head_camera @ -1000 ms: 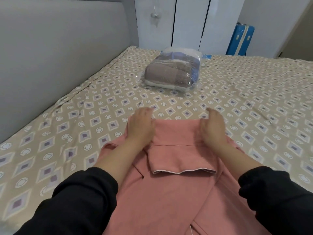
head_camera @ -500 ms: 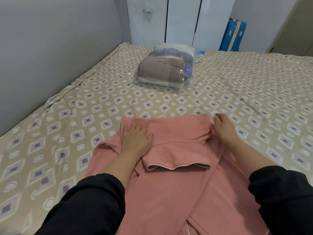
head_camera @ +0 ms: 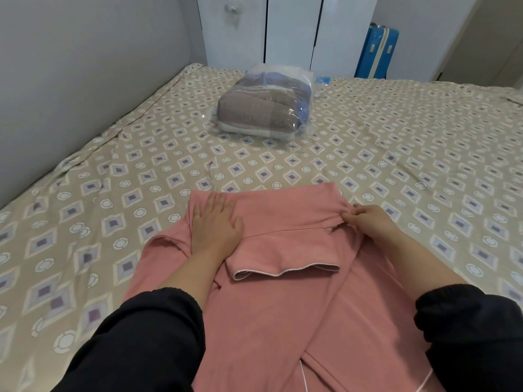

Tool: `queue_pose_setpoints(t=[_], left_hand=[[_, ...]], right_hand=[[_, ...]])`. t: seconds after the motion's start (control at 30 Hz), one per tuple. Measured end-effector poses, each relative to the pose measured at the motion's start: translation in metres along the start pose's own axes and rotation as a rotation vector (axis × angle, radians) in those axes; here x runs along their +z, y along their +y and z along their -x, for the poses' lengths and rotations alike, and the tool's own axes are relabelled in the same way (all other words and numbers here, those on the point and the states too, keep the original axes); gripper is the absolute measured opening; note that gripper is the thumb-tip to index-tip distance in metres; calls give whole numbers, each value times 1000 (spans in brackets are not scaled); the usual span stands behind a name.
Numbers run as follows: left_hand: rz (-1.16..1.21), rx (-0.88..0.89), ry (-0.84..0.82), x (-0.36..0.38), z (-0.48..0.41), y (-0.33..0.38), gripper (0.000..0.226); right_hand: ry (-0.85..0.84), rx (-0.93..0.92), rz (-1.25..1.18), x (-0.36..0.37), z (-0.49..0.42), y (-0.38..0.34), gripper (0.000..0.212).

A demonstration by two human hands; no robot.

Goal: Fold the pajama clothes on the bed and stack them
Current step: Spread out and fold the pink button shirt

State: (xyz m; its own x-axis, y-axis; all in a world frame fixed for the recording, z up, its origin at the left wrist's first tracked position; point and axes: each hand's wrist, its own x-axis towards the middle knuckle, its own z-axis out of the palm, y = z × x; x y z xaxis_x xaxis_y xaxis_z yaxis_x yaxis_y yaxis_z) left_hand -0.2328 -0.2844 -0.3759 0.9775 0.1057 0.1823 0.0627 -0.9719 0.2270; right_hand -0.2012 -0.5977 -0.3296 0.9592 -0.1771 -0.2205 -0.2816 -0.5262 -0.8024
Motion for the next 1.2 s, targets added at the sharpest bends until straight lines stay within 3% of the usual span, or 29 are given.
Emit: queue_pose_setpoints(t=[0.07, 0.2, 0.33, 0.4, 0.5, 0.6, 0.67, 0.73, 0.8, 0.83, 0.9, 0.97, 1.07, 1.13, 1.2], left_hand=[[2, 2, 5, 0, 0, 0, 57], [-2, -1, 13, 1, 0, 0, 57], [7, 1, 23, 4, -1, -2, 58], [16, 1, 27, 5, -1, -2, 57], [16, 1, 30, 4, -1, -2, 58], [11, -4, 10, 4, -1, -3, 59], [5, -2, -8, 4, -2, -3, 60], [-8, -3, -19, 4, -3, -2, 61], [-19, -10, -15, 5, -2, -1, 61], [-23, -10, -14, 5, -2, -1, 61], [-28, -7, -21, 4, -2, -1, 62], [-30, 1, -26, 4, -1, -1, 62], [-32, 42, -56, 3, -2, -4, 62], [-53, 109, -103, 2, -4, -11, 61], [-83, 149, -129, 0, -5, -18, 61]], right_hand=[[64, 0, 59, 3, 0, 6, 21], [251, -138, 570, 11, 9, 8, 27], [556, -366, 485, 20, 16, -6, 21], [464, -552, 491, 37, 24, -27, 31], [75, -748, 655, 81, 36, -49, 45], [-169, -791, 878, 105, 25, -40, 56], [-51, -610, 918, 88, 4, -29, 58], [115, -275, 844, 58, -17, -15, 61], [108, -28, 786, 36, -27, -9, 67], [103, 4, 806, 35, -31, -13, 68], [175, -95, 866, 46, -31, -31, 70], [186, -310, 859, 69, -24, -55, 73], [-69, -613, 844, 111, -2, -63, 66], [-146, -604, 851, 122, 1, -48, 62], [-88, -524, 814, 115, -9, -38, 60]])
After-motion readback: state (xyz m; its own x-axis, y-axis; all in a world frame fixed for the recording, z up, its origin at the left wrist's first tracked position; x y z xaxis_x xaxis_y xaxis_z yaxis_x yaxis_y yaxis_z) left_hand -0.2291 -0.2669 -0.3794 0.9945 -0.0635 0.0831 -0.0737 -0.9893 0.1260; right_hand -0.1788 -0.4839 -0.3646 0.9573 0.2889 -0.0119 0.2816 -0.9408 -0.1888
